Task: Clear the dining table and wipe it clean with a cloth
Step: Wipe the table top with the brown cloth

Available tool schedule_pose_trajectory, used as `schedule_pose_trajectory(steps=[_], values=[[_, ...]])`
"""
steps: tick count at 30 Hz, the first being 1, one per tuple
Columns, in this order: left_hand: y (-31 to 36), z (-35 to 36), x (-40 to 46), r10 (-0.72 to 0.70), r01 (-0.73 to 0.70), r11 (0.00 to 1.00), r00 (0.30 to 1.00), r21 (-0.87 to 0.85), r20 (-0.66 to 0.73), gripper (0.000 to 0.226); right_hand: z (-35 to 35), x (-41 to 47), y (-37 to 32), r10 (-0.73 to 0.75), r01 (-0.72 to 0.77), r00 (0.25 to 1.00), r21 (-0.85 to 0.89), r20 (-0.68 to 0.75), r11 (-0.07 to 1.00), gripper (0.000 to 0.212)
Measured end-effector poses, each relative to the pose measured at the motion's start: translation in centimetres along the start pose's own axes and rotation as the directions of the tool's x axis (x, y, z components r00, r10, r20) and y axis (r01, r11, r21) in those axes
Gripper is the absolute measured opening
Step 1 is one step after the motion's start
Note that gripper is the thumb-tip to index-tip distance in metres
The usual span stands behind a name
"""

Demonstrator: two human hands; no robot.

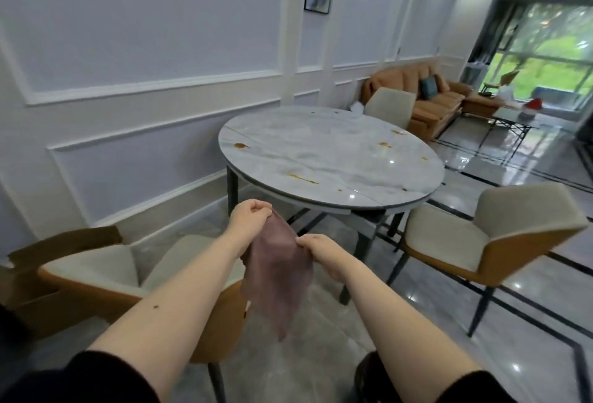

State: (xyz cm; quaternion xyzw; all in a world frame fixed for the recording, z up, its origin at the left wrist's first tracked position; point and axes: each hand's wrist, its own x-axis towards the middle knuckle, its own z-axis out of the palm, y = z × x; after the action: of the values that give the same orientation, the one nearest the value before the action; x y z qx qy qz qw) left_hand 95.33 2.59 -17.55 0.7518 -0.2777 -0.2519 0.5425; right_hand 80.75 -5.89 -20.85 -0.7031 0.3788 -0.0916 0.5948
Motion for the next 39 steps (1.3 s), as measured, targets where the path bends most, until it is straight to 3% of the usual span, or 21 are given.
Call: schedule_pose_trajectory(steps=[4, 9, 13, 17, 21, 26, 29, 32, 34, 36, 39], values=[[0.4, 5.2, 3.1, -0.001, 0.000, 0.999, 1.000, 0.034, 0.009, 0.022, -5.1, 1.4, 1.6, 0.066, -0.046, 0.994, 0.213, -0.090, 0.976, 0.025], [0.2, 10.9, 7.2, 0.030, -0.033, 0.986, 0.999, 0.164, 0.021, 0.031, -9.7, 4.8, 3.2, 0.168, -0.086, 0.978, 0.496, -0.124, 0.864, 0.033], [0.6, 14.4, 11.0, -0.004, -0.051, 0.959, 0.981, 0.280, 0.194, 0.010, -12.9, 8.2, 3.1, 0.193, -0.074, 0.973, 0.619, -0.127, 0.782, 0.040], [0.7, 17.9, 14.6, -0.309, 0.189, 0.933, 0.860, 0.307, 0.406, 0.034, -15.8, 11.0, 1.8, 0.185, -0.047, 0.970, 0.629, -0.157, 0.776, 0.036], [1.4, 20.5, 18.3, -0.401, 0.167, 0.874, 0.779, 0.456, 0.482, 0.030, -18.1, 15.4, 1.3, 0.219, 0.017, 0.943, 0.692, -0.251, 0.721, 0.033], [1.9, 23.1, 22.4, -0.498, 0.200, 0.837, 0.664, 0.509, 0.558, 0.030, -20.8, 19.3, 0.4, 0.262, 0.070, 0.921, 0.784, -0.288, 0.617, 0.031], [1.9, 25.2, 25.1, -0.499, 0.265, 0.861, 0.608, 0.434, 0.617, 0.030, -22.7, 22.5, -0.2, 0.248, 0.081, 0.930, 0.809, -0.272, 0.583, 0.037], [2.2, 27.2, 27.7, -0.454, 0.425, 0.876, 0.573, 0.226, 0.682, 0.030, -24.6, 25.3, -0.8, 0.218, 0.079, 0.946, 0.824, -0.238, 0.561, 0.034], [3.3, 28.3, 29.2, -0.403, 0.465, 0.880, 0.619, 0.099, 0.674, 0.026, -26.0, 26.9, -1.1, 0.210, 0.073, 0.952, 0.831, -0.224, 0.552, 0.037], [4.8, 29.2, 31.0, -0.344, 0.461, 0.886, 0.720, -0.045, 0.603, 0.024, -27.5, 28.7, -1.6, 0.184, 0.072, 0.961, 0.830, -0.206, 0.553, 0.041], [5.8, 29.9, 33.7, -0.288, 0.459, 0.853, 0.813, -0.251, 0.507, 0.038, -29.6, 31.3, -2.2, 0.173, 0.082, 0.963, 0.835, -0.208, 0.544, 0.041]])
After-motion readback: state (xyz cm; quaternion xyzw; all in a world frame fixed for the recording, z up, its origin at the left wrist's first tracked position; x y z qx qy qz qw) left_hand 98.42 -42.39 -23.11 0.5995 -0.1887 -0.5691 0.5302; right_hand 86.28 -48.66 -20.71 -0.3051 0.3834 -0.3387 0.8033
